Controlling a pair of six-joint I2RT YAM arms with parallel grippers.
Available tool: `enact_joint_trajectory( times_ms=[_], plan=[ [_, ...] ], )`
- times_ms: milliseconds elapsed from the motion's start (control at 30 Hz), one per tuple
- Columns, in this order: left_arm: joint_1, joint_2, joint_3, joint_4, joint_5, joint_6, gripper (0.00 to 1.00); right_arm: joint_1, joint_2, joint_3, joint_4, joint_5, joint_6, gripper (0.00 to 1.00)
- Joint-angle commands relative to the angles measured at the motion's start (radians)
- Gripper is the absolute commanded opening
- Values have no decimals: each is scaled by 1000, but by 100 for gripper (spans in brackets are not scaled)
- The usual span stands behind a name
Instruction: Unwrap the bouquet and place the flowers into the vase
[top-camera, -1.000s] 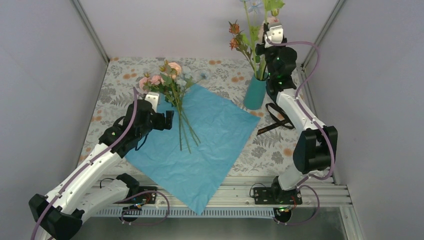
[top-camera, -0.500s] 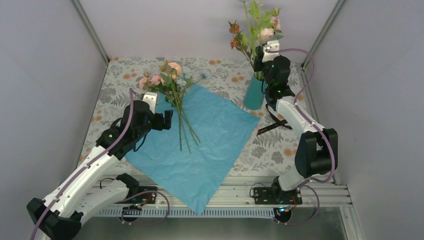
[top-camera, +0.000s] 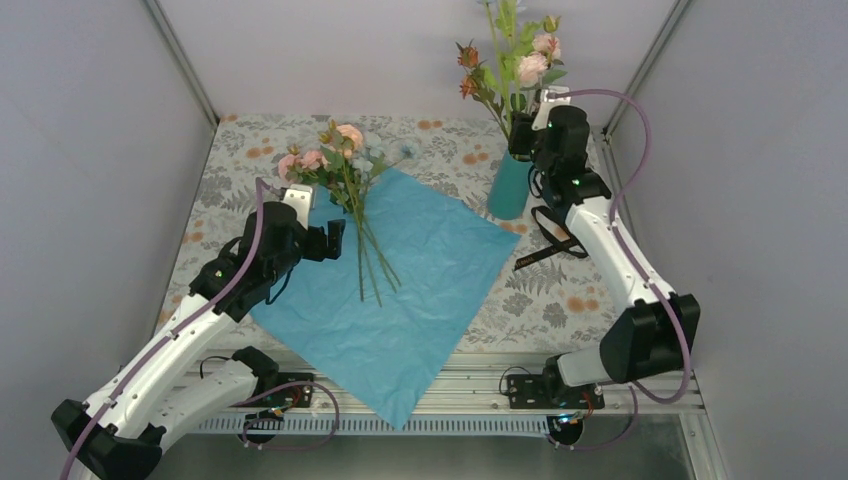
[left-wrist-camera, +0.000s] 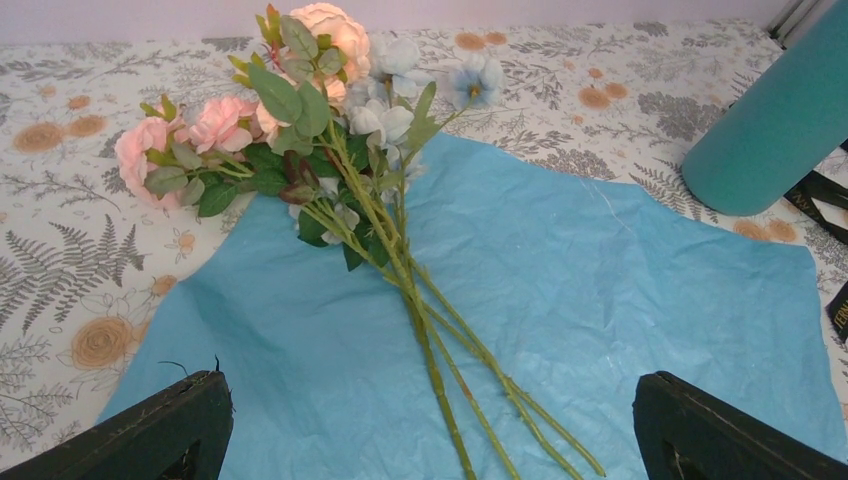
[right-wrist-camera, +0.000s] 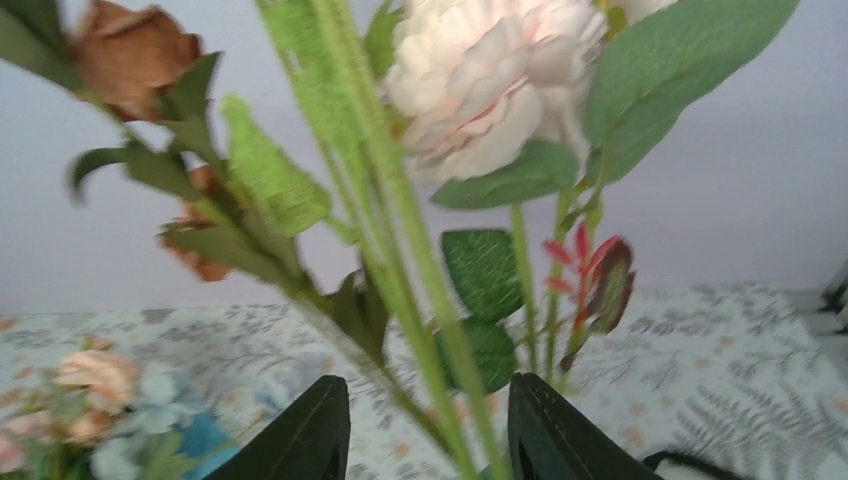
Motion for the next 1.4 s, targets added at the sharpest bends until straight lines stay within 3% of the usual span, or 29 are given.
enact_joint_trajectory(
  times_ms=[0, 267, 400, 533, 733, 933, 1267, 1367],
  plan=[
    [-4, -16, -8, 20, 11, 9, 100, 71, -76, -26, -137, 2, 120, 44],
    [-4, -22, -6, 21, 10, 9, 100, 284, -44, -100, -84, 24, 183, 48],
    [-4, -37, -8, 21, -4, 4, 100, 378, 84, -54, -61, 21, 213, 49],
    [-4, -40, -9, 21, -6, 3, 100, 449, 266, 23, -41, 11, 209, 42],
    [-4, -44, -7, 16, -25, 1, 100, 516, 485, 168, -47, -79, 289, 40],
    [-5, -62, -6, 9, -58, -7, 100, 589, 687, 330, -108, -63, 250, 39],
    [-4, -69, -7, 10, -71, -9, 100, 597, 866, 487, -200, -109, 238, 38],
    [-4, -66, -9, 11, -67, -9, 100, 599, 883, 485, -196, -121, 240, 33]
  ],
)
